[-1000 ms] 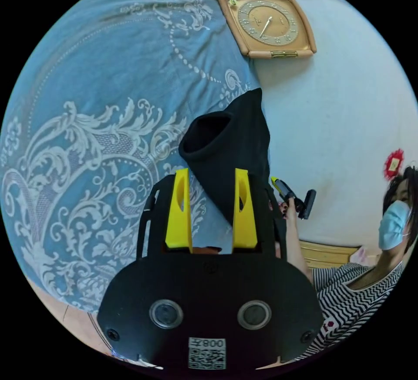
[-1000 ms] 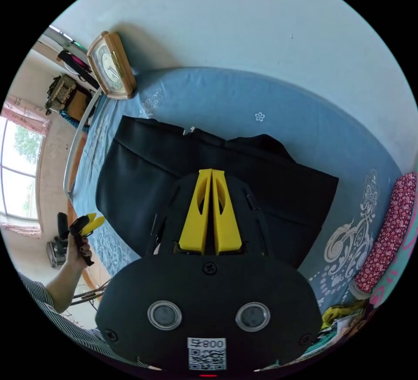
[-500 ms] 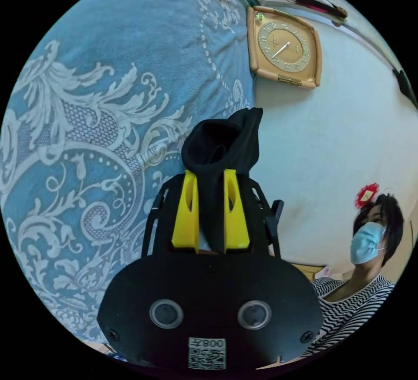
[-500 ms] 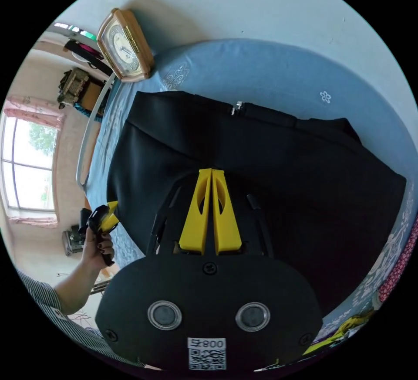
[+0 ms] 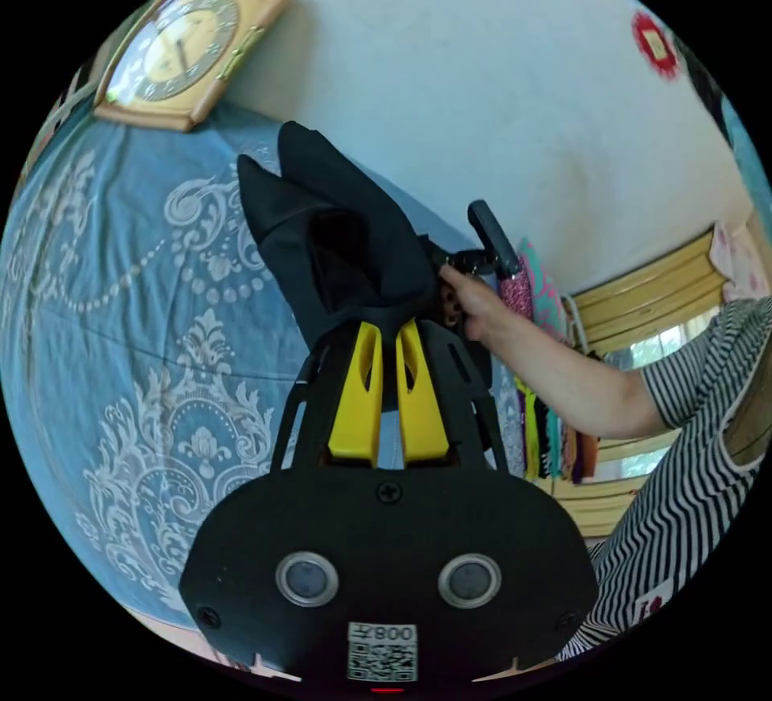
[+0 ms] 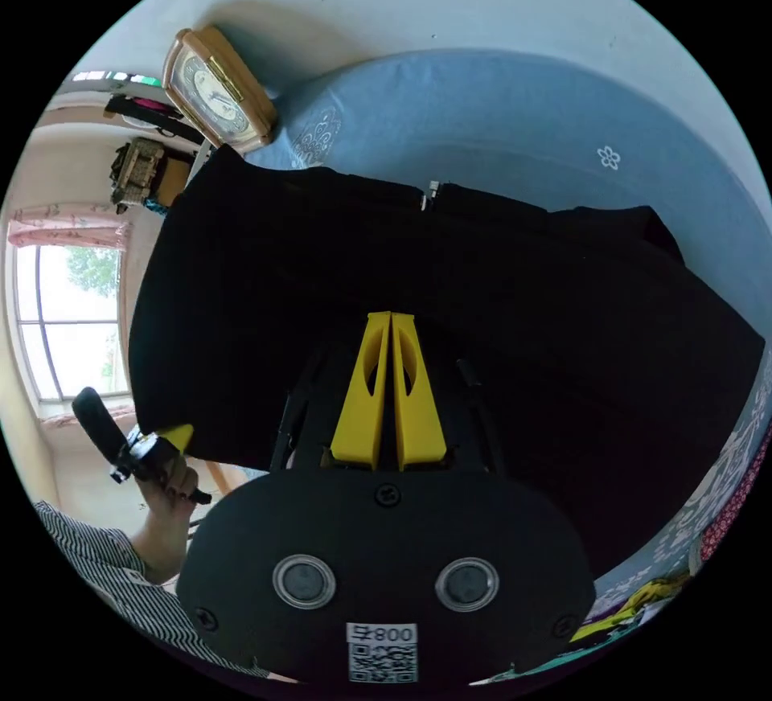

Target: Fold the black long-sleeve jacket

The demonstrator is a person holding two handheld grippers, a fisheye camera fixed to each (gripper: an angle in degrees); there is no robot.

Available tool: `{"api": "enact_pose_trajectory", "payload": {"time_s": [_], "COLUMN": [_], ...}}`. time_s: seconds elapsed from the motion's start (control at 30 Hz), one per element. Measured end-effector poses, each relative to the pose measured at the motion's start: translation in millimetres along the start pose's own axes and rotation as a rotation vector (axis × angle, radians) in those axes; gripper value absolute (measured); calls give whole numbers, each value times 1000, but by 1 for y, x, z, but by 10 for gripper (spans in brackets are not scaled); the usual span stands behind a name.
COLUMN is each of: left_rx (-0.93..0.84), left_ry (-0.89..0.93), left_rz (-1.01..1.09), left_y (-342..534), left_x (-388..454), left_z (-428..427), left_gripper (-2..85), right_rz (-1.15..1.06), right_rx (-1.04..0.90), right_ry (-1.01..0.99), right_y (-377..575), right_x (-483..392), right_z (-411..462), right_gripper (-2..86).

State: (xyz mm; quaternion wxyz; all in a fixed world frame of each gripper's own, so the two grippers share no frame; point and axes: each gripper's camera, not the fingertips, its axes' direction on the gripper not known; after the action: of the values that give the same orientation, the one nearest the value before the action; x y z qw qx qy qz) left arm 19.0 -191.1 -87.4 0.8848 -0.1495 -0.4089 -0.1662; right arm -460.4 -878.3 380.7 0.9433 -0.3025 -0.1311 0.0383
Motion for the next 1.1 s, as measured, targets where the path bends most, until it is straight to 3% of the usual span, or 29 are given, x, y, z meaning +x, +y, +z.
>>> {"api": "enact_pose_trajectory", "payload": {"time_s": [0.3, 0.67, 0.97, 1.1], "left_rx": [-23, -113, -128, -145], "left_ry": [-78, -274, -234, -272], "left_rz": [15, 195, 182, 227], "left_y": [11, 3, -2, -6], "left_x": [75, 202, 280, 318], "left_z": [-5, 5, 11, 16], "left_gripper": [30, 30, 29, 29], "right_rz": [-72, -199, -150, -173], "right_rx": [153, -137, -14, -101], "right_ry": [-357, -257, -312, -237], "right_y": [-16, -87, -77, -82], "right_x": [-1, -47, -11, -8], "right_z": [-41, 51, 49, 86], "right_gripper": [78, 140, 147, 151]}}
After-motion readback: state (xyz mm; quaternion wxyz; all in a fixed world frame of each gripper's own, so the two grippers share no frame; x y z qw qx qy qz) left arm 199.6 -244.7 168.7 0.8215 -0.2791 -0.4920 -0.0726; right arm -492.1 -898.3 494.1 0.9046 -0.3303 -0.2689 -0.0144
